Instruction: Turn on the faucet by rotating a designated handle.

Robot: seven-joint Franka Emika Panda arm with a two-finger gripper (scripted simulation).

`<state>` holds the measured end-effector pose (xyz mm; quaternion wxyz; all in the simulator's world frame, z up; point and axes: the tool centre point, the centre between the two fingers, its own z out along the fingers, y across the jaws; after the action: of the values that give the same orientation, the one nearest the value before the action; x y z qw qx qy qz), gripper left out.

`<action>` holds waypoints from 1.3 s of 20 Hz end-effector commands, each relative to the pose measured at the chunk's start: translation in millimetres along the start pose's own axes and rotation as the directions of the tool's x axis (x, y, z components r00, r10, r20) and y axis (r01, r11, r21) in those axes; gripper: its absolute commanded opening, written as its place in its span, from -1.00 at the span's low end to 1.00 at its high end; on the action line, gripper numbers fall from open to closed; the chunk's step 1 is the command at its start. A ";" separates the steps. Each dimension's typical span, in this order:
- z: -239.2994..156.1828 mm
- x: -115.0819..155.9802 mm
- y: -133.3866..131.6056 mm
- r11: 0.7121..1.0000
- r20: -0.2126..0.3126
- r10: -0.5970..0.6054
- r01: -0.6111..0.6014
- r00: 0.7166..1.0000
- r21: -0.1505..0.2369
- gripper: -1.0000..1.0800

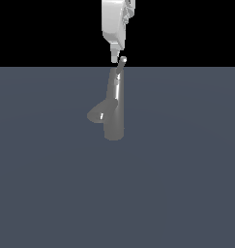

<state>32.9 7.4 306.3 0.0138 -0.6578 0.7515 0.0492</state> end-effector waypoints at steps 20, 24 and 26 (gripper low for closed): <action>15.7 73.9 -40.3 1.000 -0.007 0.029 -0.029 1.000 -0.005 -1.00; 18.9 87.2 -47.4 0.999 -0.009 0.034 -0.034 0.999 -0.007 -1.00; 20.4 93.8 -50.9 0.999 -0.010 0.036 -0.036 0.999 -0.007 -1.00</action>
<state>74.7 -56.9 288.0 0.0181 -0.6608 0.7489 0.0460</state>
